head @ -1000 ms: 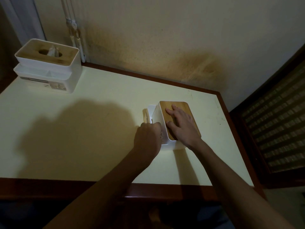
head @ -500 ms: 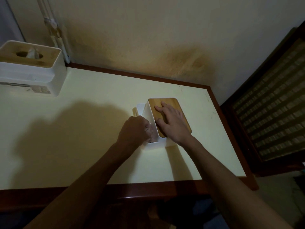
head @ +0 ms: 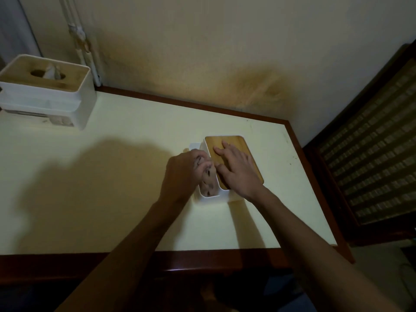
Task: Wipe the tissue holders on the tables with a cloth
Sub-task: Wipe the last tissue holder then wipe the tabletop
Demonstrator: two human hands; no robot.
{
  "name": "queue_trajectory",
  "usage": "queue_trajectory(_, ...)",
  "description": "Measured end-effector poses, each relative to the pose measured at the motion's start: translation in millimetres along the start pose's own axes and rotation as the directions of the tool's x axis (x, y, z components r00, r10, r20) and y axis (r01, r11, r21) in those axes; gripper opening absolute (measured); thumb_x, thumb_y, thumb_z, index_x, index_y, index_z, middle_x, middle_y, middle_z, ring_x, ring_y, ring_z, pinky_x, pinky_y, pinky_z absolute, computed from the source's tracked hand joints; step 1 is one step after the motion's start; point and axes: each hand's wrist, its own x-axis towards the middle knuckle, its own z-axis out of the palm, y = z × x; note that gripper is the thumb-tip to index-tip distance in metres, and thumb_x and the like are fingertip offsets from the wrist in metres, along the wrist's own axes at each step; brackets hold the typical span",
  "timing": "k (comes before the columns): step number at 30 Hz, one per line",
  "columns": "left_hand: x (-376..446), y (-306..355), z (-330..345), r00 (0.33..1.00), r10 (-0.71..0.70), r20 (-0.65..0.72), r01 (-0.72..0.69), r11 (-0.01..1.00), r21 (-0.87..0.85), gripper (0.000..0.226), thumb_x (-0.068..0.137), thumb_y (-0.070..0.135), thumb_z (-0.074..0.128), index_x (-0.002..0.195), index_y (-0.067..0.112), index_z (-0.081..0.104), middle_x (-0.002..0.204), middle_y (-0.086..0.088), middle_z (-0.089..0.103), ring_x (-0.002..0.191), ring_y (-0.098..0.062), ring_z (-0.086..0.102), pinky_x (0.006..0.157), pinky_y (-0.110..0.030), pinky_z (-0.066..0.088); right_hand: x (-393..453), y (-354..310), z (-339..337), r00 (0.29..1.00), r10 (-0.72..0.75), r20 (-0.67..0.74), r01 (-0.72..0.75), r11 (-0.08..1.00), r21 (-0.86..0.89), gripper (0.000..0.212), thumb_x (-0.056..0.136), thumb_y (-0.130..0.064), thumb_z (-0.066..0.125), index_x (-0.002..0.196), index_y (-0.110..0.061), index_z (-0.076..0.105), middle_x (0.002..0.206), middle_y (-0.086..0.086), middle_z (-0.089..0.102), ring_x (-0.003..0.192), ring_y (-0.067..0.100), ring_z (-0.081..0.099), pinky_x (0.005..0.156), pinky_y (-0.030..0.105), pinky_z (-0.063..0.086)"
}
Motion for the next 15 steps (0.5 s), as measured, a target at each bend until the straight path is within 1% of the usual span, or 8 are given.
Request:
queue_trajectory(2, 3.5, 2.2, 2.5, 0.995, -0.028, -0.096, 0.022, 0.998, -0.064, 0.009, 0.076, 0.015, 0.074, 0.081, 0.01, 0.07, 0.077, 0.0, 0.072, 0.068, -0.009, 0.061, 0.066, -0.016, 0.042, 0.2, -1.3, 0.1, 1.0, 0.003, 0.0, -0.003, 1.0, 0.011, 0.049, 0.096, -0.038, 0.035, 0.144, -0.032, 0.034, 0.159, -0.004, 0.019, 0.146, 0.013, 0.01, 0.118, 0.043, 0.006)
queue_trajectory(4, 8.1, 1.3, 2.6, 0.986, -0.032, -0.165, 0.02, 0.997, -0.076, 0.008, 0.078, 0.012, 0.073, 0.084, 0.008, 0.069, 0.077, 0.002, 0.071, 0.071, -0.009, 0.059, 0.066, -0.015, 0.042, 1.3, -3.0, -0.1, 1.0, 0.01, 0.0, -0.01, 1.0, 0.019, 0.046, 0.098, -0.036, 0.037, 0.144, -0.032, 0.034, 0.159, -0.005, 0.018, 0.146, 0.012, 0.01, 0.118, 0.042, 0.005)
queue_trajectory(6, 13.9, -2.6, -2.6, 0.973, -0.079, -0.214, 0.059, 0.993, -0.1, 0.006, 0.08, 0.012, 0.072, 0.085, 0.01, 0.068, 0.076, 0.004, 0.068, 0.068, -0.007, 0.056, 0.064, -0.015, 0.043, 1.0, -3.1, -0.8, 1.0, 0.015, -0.006, -0.015, 1.0, 0.02, 0.045, 0.099, -0.035, 0.04, 0.144, -0.032, 0.035, 0.159, -0.006, 0.018, 0.145, 0.011, 0.01, 0.118, 0.039, 0.005)
queue_trajectory(8, 19.7, -10.7, -13.9, 0.948, -0.148, -0.281, 0.115, 0.984, -0.133, 0.005, 0.081, 0.013, 0.07, 0.086, 0.012, 0.068, 0.076, 0.008, 0.065, 0.069, -0.003, 0.054, 0.061, -0.005, 0.038, 0.3, -1.7, -1.0, 1.0, 0.014, -0.008, -0.014, 1.0, 0.018, 0.045, 0.099, -0.035, 0.04, 0.144, -0.031, 0.036, 0.159, -0.006, 0.018, 0.145, 0.011, 0.01, 0.117, 0.038, 0.005)
queue_trajectory(10, 23.2, -21.4, -28.3, 0.914, -0.198, -0.354, 0.156, 0.977, -0.145, 0.008, 0.082, 0.016, 0.071, 0.089, 0.011, 0.069, 0.079, 0.008, 0.064, 0.07, -0.001, 0.054, 0.062, 0.001, 0.033, 0.1, 0.2, -1.3, 1.0, 0.012, -0.007, -0.012, 1.0, 0.017, 0.045, 0.1, -0.035, 0.04, 0.144, -0.031, 0.036, 0.159, -0.007, 0.018, 0.145, 0.011, 0.01, 0.117, 0.038, 0.005)
queue_trajectory(12, 23.1, -32.5, -41.0, 0.892, -0.239, -0.384, 0.194, 0.969, -0.153, 0.014, 0.083, 0.021, 0.071, 0.094, 0.013, 0.069, 0.084, 0.008, 0.064, 0.074, -0.006, 0.057, 0.063, 0.003, 0.034, 0.5, 1.6, -1.7, 1.0, 0.012, -0.002, -0.012, 1.0, 0.023, 0.044, 0.1, -0.034, 0.041, 0.144, -0.031, 0.036, 0.158, -0.007, 0.019, 0.146, 0.011, 0.01, 0.118, 0.039, 0.005)
queue_trajectory(15, 17.0, -46.8, -51.9, 0.896, -0.256, -0.363, 0.216, 0.965, -0.148, 0.015, 0.082, 0.022, 0.071, 0.094, 0.015, 0.067, 0.086, 0.006, 0.064, 0.076, -0.004, 0.056, 0.064, 0.001, 0.036, 0.6, 1.8, -1.8, 1.0, 0.014, 0.004, -0.014, 0.999, 0.039, 0.044, 0.1, -0.037, 0.039, 0.144, -0.032, 0.036, 0.158, -0.007, 0.019, 0.146, 0.012, 0.011, 0.118, 0.039, 0.005)
